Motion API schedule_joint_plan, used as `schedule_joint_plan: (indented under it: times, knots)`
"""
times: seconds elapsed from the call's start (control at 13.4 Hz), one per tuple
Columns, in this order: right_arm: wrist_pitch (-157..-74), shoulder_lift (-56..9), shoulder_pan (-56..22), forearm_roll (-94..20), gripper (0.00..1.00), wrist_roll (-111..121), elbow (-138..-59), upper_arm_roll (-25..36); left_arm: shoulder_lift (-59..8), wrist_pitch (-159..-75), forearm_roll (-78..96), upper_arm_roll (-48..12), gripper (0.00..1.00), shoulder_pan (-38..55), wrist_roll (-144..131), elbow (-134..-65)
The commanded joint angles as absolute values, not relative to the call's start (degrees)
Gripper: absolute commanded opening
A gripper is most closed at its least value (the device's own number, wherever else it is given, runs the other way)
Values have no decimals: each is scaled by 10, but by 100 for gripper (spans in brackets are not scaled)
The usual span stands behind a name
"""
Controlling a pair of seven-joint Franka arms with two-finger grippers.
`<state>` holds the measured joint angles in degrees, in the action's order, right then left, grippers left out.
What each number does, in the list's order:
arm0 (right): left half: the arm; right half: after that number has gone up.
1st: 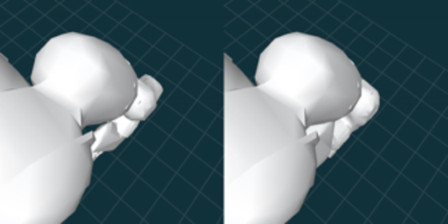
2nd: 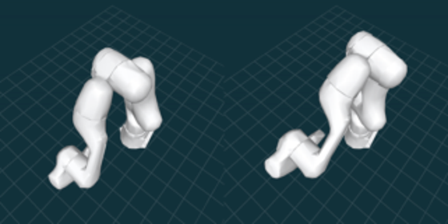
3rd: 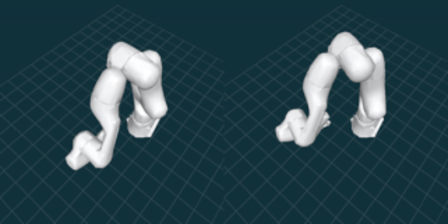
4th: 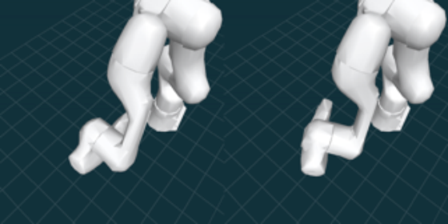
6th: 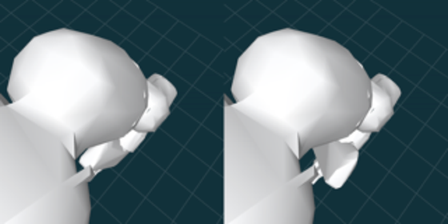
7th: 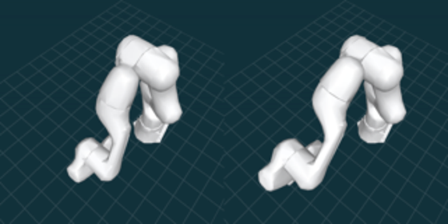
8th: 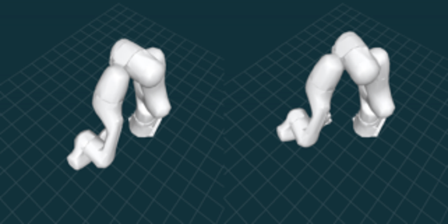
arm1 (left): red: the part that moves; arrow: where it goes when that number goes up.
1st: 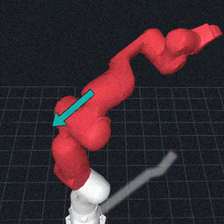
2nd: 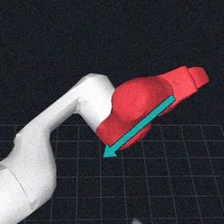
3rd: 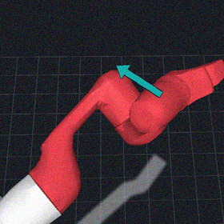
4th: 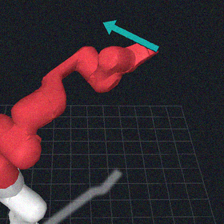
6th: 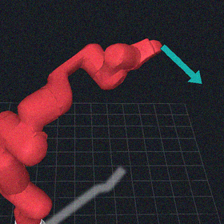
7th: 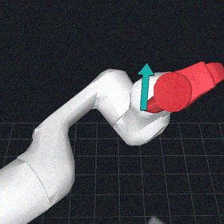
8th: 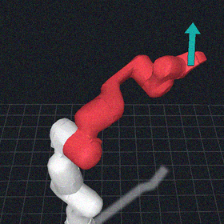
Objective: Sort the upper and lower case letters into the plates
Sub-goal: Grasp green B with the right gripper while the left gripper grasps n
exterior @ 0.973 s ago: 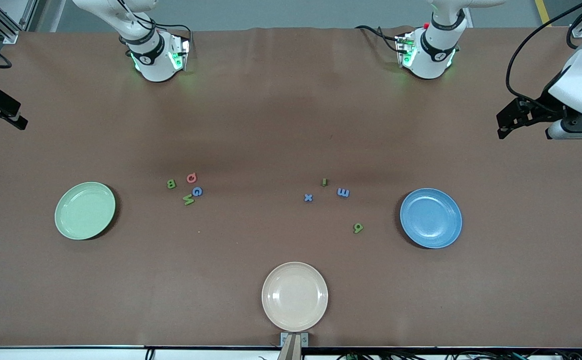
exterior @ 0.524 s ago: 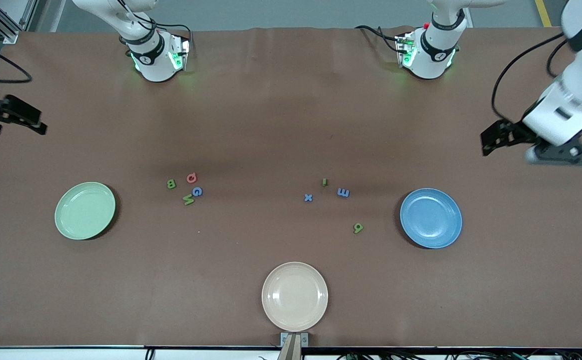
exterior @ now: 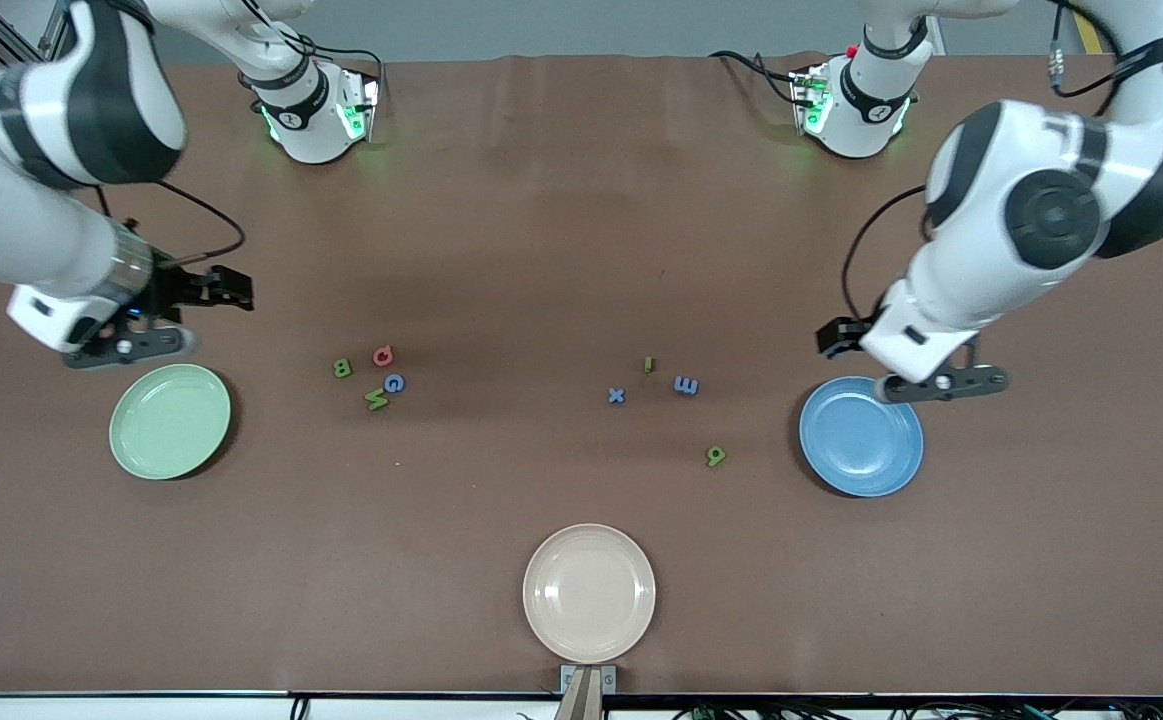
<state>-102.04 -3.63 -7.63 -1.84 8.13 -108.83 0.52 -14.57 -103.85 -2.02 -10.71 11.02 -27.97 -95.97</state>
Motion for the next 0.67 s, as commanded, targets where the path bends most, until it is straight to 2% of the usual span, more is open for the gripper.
schedule_joint_plan:
  times: [0.0, 0.22, 0.45, 0.6]
  knots:
    - [-1115, -15, -91, -23, 100, 128, -1183, 10, -179, -1074, -15, -105, 100, 155, -368, -969]
    - [-1252, -20, -115, -23, 100, 134, -1264, 10, -226, -1160, -21, -105, 100, 210, -459, -1004]
    - [-1337, -81, -116, -23, 100, 134, -1287, 10, -278, -1235, -21, -105, 99, 255, -541, -1005]
    - [-1383, -121, -117, -23, 100, 135, -1293, 10, -308, -1267, -22, -105, 94, 262, -548, -1006]
